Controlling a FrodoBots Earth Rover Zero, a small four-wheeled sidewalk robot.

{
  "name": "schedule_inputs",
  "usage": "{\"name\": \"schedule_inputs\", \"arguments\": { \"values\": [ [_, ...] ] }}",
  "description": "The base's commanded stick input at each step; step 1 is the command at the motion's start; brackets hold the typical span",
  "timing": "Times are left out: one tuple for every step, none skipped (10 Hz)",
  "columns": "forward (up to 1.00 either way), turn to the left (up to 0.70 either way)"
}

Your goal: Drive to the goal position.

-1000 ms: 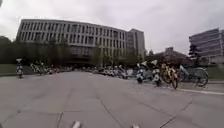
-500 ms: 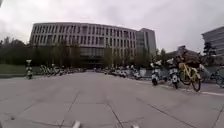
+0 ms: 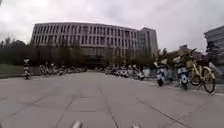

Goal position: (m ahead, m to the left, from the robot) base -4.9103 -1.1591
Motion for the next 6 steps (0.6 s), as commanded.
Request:
{"name": "schedule_inputs", "arguments": {
  "values": [
    [0.70,0.03],
    [0.70,0.03],
    [0.70,0.03],
    [0.70,0.02],
    [0.70,0.03],
    [0.70,0.03]
  ]
}}
